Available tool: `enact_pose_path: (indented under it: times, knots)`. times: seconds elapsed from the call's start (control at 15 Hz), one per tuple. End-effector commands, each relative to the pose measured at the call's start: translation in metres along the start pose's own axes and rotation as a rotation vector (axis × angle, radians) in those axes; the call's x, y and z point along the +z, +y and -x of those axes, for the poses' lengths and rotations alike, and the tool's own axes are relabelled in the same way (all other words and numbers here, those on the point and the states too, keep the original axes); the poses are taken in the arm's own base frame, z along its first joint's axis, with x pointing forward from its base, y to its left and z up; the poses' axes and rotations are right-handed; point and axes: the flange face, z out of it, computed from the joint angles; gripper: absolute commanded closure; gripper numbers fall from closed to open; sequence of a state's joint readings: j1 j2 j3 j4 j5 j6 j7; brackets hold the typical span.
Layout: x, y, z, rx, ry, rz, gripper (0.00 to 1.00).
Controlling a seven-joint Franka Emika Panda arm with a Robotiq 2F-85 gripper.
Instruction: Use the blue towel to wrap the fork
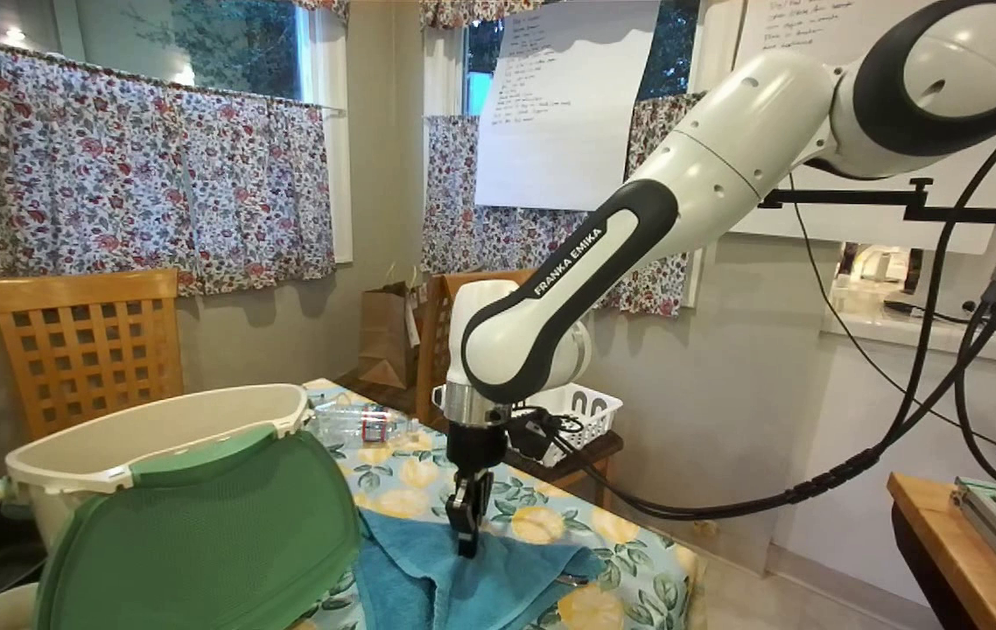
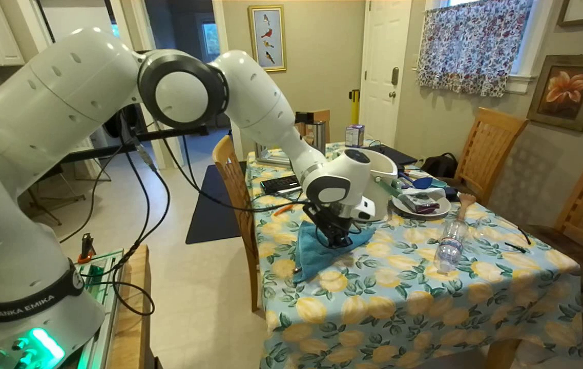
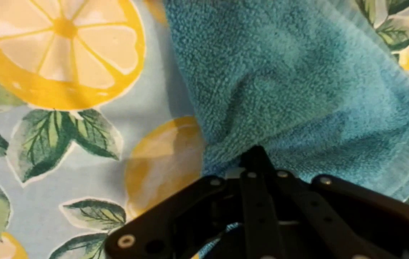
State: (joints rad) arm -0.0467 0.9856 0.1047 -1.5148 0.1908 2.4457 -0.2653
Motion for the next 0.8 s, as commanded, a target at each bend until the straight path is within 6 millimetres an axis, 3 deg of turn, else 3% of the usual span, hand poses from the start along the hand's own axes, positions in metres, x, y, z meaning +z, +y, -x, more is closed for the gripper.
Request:
enact_pose_path:
  times: [0.0,0.33,0.53,0.6,0.73]
  knots:
    - [-0.007,0.008,0.020,0.030,-0.044,0.029,1.00]
    - [-0.014,0.010,0.028,0.051,-0.042,0.036,1.00]
    - [-0.029,0.002,0.026,0.034,-0.001,0.038,1.00]
    - [-0.036,-0.001,0.025,0.030,0.020,0.042,0.74]
    - [-0.050,-0.003,0.022,0.028,0.064,0.054,0.67]
